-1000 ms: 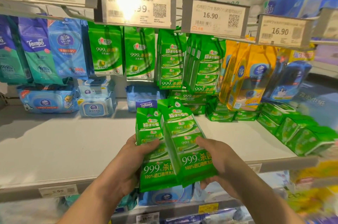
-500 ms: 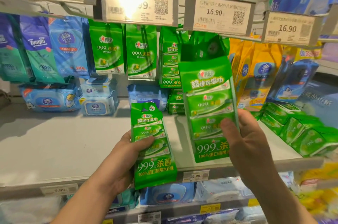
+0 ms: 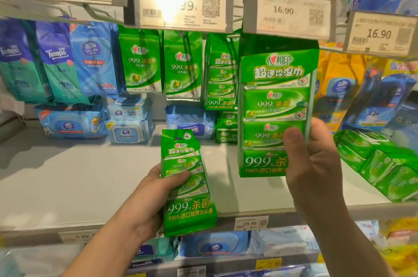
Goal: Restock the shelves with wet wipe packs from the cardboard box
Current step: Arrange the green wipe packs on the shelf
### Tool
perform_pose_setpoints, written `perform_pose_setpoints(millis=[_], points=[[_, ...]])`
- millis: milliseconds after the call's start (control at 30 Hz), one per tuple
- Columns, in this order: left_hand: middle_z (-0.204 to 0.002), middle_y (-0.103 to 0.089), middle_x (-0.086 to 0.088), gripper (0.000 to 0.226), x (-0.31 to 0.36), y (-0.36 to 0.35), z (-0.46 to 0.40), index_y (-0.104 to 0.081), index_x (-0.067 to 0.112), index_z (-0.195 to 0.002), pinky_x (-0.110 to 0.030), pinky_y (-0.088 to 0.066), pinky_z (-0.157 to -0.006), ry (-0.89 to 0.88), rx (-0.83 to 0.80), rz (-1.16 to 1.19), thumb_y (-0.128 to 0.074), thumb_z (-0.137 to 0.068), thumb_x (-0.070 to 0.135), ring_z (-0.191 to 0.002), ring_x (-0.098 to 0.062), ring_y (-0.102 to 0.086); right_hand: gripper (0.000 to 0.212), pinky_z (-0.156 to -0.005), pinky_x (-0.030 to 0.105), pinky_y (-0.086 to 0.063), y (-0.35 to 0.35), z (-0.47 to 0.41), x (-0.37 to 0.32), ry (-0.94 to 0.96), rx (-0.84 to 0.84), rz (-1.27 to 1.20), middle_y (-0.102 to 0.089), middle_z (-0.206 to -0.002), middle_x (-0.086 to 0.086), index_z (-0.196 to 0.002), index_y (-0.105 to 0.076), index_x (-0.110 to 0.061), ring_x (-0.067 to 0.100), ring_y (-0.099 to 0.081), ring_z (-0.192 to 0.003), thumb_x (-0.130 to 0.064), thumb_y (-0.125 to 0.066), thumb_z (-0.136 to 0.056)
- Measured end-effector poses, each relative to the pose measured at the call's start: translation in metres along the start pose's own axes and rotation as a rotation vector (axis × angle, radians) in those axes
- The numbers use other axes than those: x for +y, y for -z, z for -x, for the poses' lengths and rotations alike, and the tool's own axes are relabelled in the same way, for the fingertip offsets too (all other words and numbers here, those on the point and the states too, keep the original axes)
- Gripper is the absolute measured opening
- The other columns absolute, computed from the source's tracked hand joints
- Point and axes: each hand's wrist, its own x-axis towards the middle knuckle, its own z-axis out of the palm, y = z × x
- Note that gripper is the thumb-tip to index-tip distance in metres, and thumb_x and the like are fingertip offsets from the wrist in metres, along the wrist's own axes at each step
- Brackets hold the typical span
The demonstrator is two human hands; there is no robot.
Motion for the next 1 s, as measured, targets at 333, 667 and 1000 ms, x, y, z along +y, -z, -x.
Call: perform_pose_setpoints(millis=[333, 667, 1000], points=[[-0.107, -0.072, -0.024, 0.044, -0.001, 0.003, -0.001, -0.055, 0.008, -0.123, -0.046, -0.060, -0.069, 0.014, -0.019, 0.027, -0.067, -0.081, 0.006, -0.089, -0.041, -0.072, 0.036, -0.067, 0.021, -0.058, -0.006, -0.004, 0.011, -0.072, -0.020, -0.035, -0.077, -0.097, -0.005, -0.119, -0.060, -0.008, 0.010, -0.074, -0.087, -0.037, -0.060, -0.097], [-0.105, -0.072, -0.025, 0.035, 0.001, 0.007, -0.001, -0.057, 0.008, -0.121, -0.043, -0.060, -0.064, 0.019, 0.022, 0.043, -0.064, -0.087, 0.005, -0.083, -0.038, -0.073, 0.033, -0.075, 0.027, -0.060, -0.010, 0.000, 0.027, -0.163, -0.077, -0.101, -0.077, -0.106, 0.000, -0.118, -0.063, -0.020, 0.016, -0.074, -0.096, -0.040, -0.065, -0.092], [-0.106, -0.071, -0.026, 0.032, 0.002, 0.015, 0.004, -0.058, 0.006, -0.119, -0.045, -0.060, -0.068, 0.023, 0.024, 0.045, -0.063, -0.087, 0.004, -0.086, -0.040, -0.072, 0.047, -0.060, 0.036, -0.056, -0.026, 0.003, 0.054, -0.247, -0.109, -0.135, -0.071, -0.095, 0.011, -0.106, -0.062, -0.020, 0.027, -0.060, -0.070, -0.058, -0.073, -0.080]])
